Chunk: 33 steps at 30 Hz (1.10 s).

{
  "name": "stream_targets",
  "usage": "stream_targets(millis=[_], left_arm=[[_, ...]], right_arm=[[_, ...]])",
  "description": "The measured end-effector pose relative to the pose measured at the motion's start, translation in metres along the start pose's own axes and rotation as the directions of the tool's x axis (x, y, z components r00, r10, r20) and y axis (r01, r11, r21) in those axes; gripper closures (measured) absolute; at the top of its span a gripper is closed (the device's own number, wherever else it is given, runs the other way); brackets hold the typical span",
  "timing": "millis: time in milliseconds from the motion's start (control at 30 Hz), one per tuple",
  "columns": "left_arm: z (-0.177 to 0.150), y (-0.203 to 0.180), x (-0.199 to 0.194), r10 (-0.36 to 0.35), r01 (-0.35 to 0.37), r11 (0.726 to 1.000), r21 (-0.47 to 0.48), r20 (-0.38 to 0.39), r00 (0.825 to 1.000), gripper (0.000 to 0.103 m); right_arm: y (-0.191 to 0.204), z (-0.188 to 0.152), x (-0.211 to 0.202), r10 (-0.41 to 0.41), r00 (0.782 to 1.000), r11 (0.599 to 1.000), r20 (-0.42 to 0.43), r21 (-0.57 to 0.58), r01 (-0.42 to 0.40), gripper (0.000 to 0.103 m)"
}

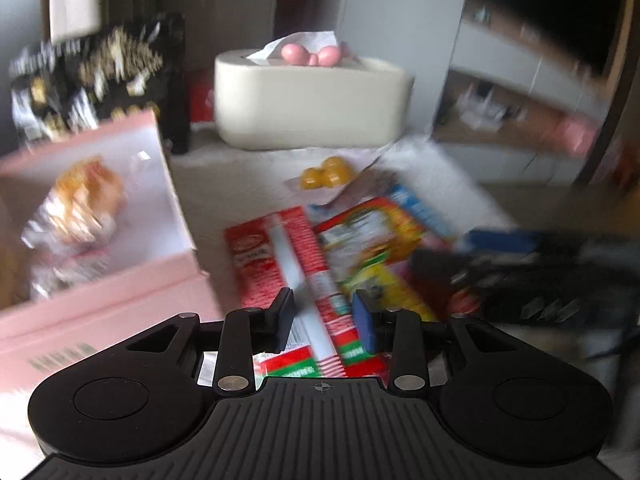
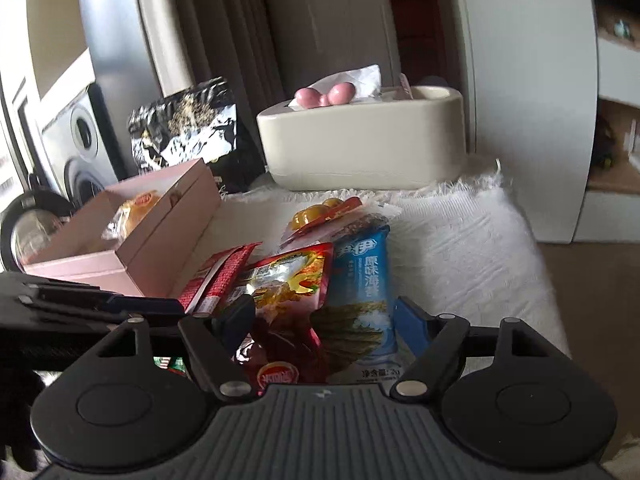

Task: Organize snacks
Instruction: 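Reach the left tool to the long red spicy-strip packet and grasp it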

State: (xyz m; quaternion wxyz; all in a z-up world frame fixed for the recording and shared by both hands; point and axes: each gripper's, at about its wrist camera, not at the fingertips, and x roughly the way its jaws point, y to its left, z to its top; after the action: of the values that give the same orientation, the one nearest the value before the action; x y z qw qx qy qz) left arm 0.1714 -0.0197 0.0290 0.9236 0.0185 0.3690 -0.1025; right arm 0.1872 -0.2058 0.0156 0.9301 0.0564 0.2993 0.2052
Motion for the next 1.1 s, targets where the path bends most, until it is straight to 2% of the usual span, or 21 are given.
stream_targets(millis=[67, 133, 300, 400, 467, 567, 600, 633, 667, 767, 800, 867, 900, 1000, 1067, 1100], left_arm=[[-0.002, -0.001, 0.003, 0.071, -0.071, 0.997, 0.036, -0.007, 0.997, 0.056], [-0.003, 0.002, 0.004, 0.076, -0.076, 0.997, 0.035, -0.009, 0.997, 0.052], [0.002, 0.005, 0.008, 0.075, -0.075, 0.997, 0.006, -0.025, 0.997, 0.051], [0.005, 0.008, 0.011, 0.053, -0.054, 0.998, -0.027, -0.033, 0.998, 0.05], [0.006, 0.014, 0.011, 0.012, -0.014, 0.998, -0.06, -0.032, 0.999, 0.046], [0.006, 0.022, 0.007, -0.025, 0.022, 0.996, -0.088, -0.028, 0.999, 0.046], [0.004, 0.023, 0.005, -0.008, 0.006, 0.997, -0.082, -0.021, 1.0, 0.048], [0.001, 0.025, 0.002, 0.01, -0.011, 0.997, -0.077, -0.011, 1.0, 0.06], [0.0, 0.028, 0.0, 0.018, -0.018, 0.996, -0.086, -0.006, 1.0, 0.064], [-0.003, 0.044, -0.004, -0.026, 0.027, 0.987, -0.161, 0.008, 1.0, 0.067], [-0.003, 0.046, -0.006, -0.014, 0.016, 0.986, -0.167, 0.008, 1.0, 0.067], [-0.004, 0.047, -0.007, 0.054, -0.053, 0.988, -0.145, 0.001, 0.999, 0.079], [-0.005, 0.048, -0.006, 0.061, -0.061, 0.987, -0.15, -0.004, 0.998, 0.079], [-0.005, 0.055, -0.004, 0.011, -0.015, 0.977, -0.212, -0.021, 1.0, 0.071], [-0.004, 0.053, -0.003, -0.01, 0.005, 0.977, -0.215, -0.024, 1.0, 0.062], [-0.004, 0.051, -0.003, -0.015, 0.01, 0.978, -0.206, -0.023, 1.0, 0.062]], right_arm=[[-0.005, -0.001, -0.001, 0.009, 1.0, 1.0, 0.002, 0.029, -0.009, 0.027], [-0.008, -0.003, -0.002, 0.016, 1.0, 0.999, 0.003, 0.049, -0.016, 0.026], [-0.009, -0.004, -0.001, 0.021, 1.0, 0.998, 0.004, 0.06, -0.022, 0.026], [-0.01, -0.005, -0.001, 0.029, 1.0, 0.997, 0.004, 0.069, -0.029, 0.025], [-0.01, -0.004, -0.001, 0.028, 1.0, 0.997, 0.006, 0.075, -0.028, 0.025], [-0.011, -0.005, -0.002, 0.025, 1.0, 0.996, 0.006, 0.08, -0.026, 0.025], [-0.011, -0.005, -0.002, 0.024, 1.0, 0.996, 0.006, 0.082, -0.024, 0.025], [-0.011, -0.005, -0.001, 0.023, 1.0, 0.996, 0.006, 0.083, -0.024, 0.025], [-0.011, -0.005, -0.001, 0.023, 1.0, 0.996, 0.006, 0.084, -0.023, 0.025], [-0.011, -0.006, -0.001, 0.024, 1.0, 0.996, 0.005, 0.085, -0.024, 0.025], [-0.011, -0.006, -0.001, 0.024, 1.0, 0.996, 0.004, 0.086, -0.024, 0.025], [-0.012, -0.006, 0.0, 0.024, 1.0, 0.996, 0.003, 0.087, -0.024, 0.024], [-0.011, -0.006, 0.0, 0.025, 1.0, 0.996, 0.003, 0.087, -0.025, 0.024], [-0.012, -0.006, 0.0, 0.026, 1.0, 0.996, 0.002, 0.089, -0.026, 0.024], [-0.012, -0.006, 0.0, 0.025, 1.0, 0.995, 0.001, 0.092, -0.025, 0.023], [-0.012, -0.006, 0.001, 0.025, 1.0, 0.995, 0.001, 0.092, -0.025, 0.023]])
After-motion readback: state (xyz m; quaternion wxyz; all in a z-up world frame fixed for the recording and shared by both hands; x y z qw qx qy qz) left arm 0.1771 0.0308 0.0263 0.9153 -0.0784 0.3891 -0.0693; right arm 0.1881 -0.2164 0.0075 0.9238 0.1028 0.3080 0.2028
